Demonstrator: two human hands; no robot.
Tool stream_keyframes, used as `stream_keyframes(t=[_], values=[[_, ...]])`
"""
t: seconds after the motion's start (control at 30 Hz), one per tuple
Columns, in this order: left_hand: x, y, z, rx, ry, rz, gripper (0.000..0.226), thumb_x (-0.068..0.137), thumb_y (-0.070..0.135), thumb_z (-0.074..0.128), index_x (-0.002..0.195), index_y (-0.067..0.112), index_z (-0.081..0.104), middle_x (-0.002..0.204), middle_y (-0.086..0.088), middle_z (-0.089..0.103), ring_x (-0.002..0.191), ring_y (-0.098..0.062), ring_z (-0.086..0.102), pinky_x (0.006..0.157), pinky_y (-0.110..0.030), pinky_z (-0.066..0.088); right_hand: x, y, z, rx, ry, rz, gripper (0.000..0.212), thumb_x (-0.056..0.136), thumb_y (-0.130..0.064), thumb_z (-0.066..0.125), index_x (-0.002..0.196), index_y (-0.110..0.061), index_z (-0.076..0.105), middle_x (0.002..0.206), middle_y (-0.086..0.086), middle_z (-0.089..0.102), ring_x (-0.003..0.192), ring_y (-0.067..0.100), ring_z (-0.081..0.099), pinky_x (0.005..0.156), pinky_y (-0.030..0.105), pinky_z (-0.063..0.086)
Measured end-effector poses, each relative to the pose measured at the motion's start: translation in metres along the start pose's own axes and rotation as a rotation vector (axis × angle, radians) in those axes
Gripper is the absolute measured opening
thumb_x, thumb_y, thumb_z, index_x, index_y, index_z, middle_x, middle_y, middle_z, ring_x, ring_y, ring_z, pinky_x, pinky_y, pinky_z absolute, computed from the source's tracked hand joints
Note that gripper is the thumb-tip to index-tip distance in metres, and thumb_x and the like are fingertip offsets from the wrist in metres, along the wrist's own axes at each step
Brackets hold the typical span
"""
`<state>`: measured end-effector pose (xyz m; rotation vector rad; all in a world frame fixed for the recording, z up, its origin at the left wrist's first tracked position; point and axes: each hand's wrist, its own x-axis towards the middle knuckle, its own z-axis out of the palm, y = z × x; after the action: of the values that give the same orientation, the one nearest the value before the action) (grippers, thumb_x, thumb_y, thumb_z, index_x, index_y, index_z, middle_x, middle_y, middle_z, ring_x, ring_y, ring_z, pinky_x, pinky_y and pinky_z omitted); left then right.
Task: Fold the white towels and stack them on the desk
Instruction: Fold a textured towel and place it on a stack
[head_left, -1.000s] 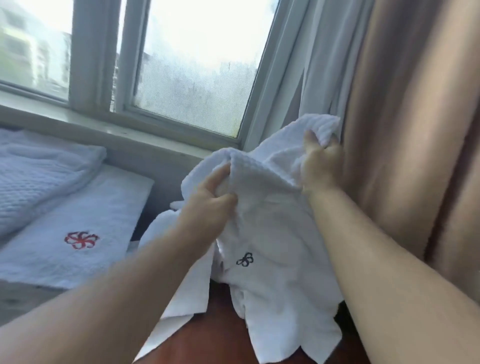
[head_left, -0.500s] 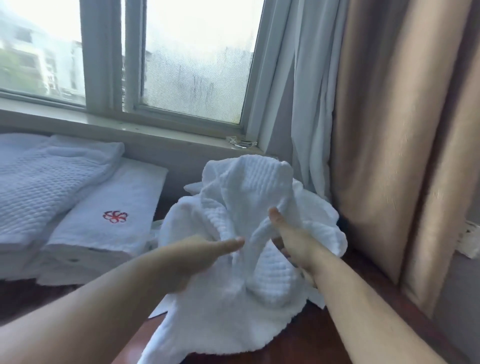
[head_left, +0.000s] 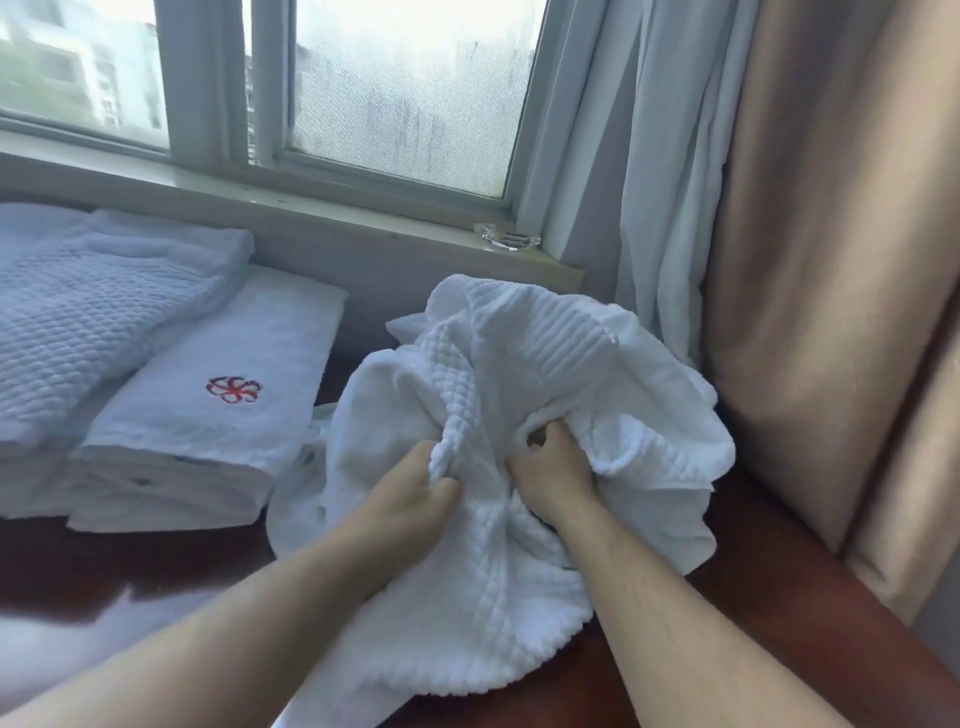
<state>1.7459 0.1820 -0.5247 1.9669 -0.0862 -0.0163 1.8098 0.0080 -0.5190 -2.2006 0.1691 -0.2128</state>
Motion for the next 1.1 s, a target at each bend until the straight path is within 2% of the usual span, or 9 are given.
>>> stream_keyframes(t=[0.2,0.37,0.47,0.57,0.7,0.77,0.83,0.97,1.1], values=[[0.031,-0.031,0.016,0.06,0.152,0.123,0.017,0.097,0.017,0.051,0.107,0.031,0.05,0.094,0.016,0.059,0.083,0.005,0.054,0.063,-0.01,0.034,0.03,0.015,-0.005,0.095,-0.039,-0.101,0.025,0.093,-0.015,0.057,0.116,-0.023,0.061,0.096,-0.021,0.063,0.089,-0.005,0.058,0.06,0.0,0.04],[0.034,-0.026,0.011,-0.122,0.187,0.191,0.022,0.095,0.015,0.051,0.1,0.037,0.056,0.094,0.02,0.064,0.088,0.009,0.058,0.075,-0.019,0.043,0.007,-0.004,-0.027,0.24,-0.112,-0.098,0.016,0.098,-0.014,0.053,0.109,-0.015,0.064,0.096,0.0,0.07,0.09,0.017,0.066,0.079,0.028,0.053],[0.016,-0.019,-0.01,-0.341,0.227,0.202,0.03,0.077,0.028,0.053,0.101,0.035,0.069,0.096,0.01,0.072,0.091,-0.007,0.066,0.082,-0.038,0.053,-0.033,-0.023,-0.052,0.368,-0.467,-0.098,0.016,0.084,-0.011,0.058,0.091,-0.015,0.072,0.085,0.002,0.072,0.083,0.018,0.07,0.073,0.03,0.056],[-0.006,-0.019,-0.044,-0.244,-0.001,0.214,0.042,0.062,0.04,0.056,0.097,0.027,0.075,0.093,-0.008,0.074,0.088,-0.017,0.067,0.082,-0.047,0.054,-0.065,-0.049,-0.077,-0.255,-0.929,-0.113,0.013,0.084,-0.043,0.067,0.088,-0.034,0.076,0.083,-0.018,0.074,0.078,-0.001,0.071,0.066,0.021,0.057],[-0.035,-0.012,-0.072,0.078,-0.25,0.153,0.031,0.086,0.07,0.054,0.083,0.047,0.074,0.081,0.026,0.071,0.076,0.011,0.064,0.066,-0.014,0.045,-0.053,-0.07,-0.087,-0.258,-0.258,-0.382,0.029,0.086,-0.045,0.069,0.067,-0.024,0.059,0.062,-0.014,0.061,0.064,0.008,0.062,0.06,0.034,0.053],[-0.041,-0.009,-0.071,0.218,-0.202,0.105,0.037,0.092,0.07,0.05,0.072,0.048,0.071,0.071,0.026,0.067,0.067,0.009,0.06,0.064,-0.019,0.042,-0.038,-0.068,-0.077,-0.269,0.048,-0.385,0.028,0.087,-0.05,0.068,0.098,-0.024,0.066,0.1,-0.011,0.066,0.095,0.011,0.061,0.08,0.035,0.05],[-0.044,-0.011,-0.067,0.384,-0.191,0.079,0.04,0.096,0.058,0.054,0.062,0.038,0.066,0.058,0.021,0.061,0.059,0.0,0.055,0.059,-0.023,0.039,-0.024,-0.051,-0.064,-0.247,0.014,-0.151,0.073,0.084,-0.059,0.071,0.135,-0.011,0.053,0.136,0.004,0.056,0.122,0.023,0.055,0.096,0.034,0.047],[-0.049,-0.009,-0.072,0.564,-0.318,0.007,0.044,0.087,0.059,0.056,0.055,0.028,0.055,0.05,0.017,0.05,0.052,-0.003,0.045,0.048,-0.017,0.032,-0.017,-0.016,-0.064,-0.046,0.071,0.057,0.115,0.066,-0.074,0.078,0.15,-0.011,0.032,0.149,0.01,0.042,0.122,0.027,0.053,0.088,0.036,0.045],[-0.045,0.007,-0.068,0.21,-0.374,-0.033,0.068,0.067,0.095,0.042,0.088,0.039,0.075,0.092,0.025,0.07,0.089,0.002,0.065,0.087,-0.02,0.048,-0.023,0.003,-0.085,-0.126,-0.249,0.005,0.089,0.059,-0.084,0.075,0.124,-0.025,0.066,0.116,-0.005,0.073,0.11,0.016,0.067,0.098,0.038,0.053]])
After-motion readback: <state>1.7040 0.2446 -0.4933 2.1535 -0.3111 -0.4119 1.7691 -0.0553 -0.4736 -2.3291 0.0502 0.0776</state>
